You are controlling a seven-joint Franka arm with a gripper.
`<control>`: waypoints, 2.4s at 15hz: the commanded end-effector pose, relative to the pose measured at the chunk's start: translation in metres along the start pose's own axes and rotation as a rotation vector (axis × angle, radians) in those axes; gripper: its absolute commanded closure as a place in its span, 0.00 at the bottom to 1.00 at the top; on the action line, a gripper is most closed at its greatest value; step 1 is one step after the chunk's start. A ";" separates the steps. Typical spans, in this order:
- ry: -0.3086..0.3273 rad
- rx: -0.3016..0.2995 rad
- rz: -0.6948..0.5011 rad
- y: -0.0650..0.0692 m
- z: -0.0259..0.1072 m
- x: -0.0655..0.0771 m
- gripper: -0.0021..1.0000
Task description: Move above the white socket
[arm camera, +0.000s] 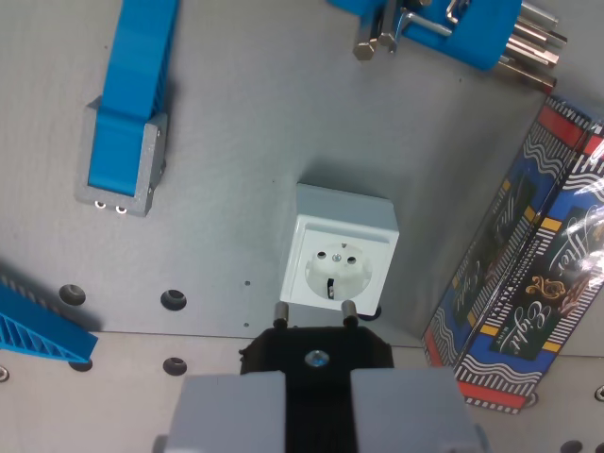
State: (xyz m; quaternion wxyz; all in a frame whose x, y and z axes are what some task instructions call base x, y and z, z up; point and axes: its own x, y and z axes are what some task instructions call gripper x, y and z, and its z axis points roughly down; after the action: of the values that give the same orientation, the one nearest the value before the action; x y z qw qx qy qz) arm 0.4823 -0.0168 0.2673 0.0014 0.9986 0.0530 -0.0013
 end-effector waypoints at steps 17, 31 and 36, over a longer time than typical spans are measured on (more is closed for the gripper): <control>0.030 -0.001 0.045 0.001 0.011 -0.006 1.00; 0.070 0.007 0.119 0.006 0.053 -0.028 1.00; 0.069 0.014 0.152 0.008 0.072 -0.037 1.00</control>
State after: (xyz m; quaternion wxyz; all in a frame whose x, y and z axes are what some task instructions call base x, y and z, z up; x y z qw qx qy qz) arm 0.4484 -0.0261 0.2029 -0.0001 0.9998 0.0135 -0.0140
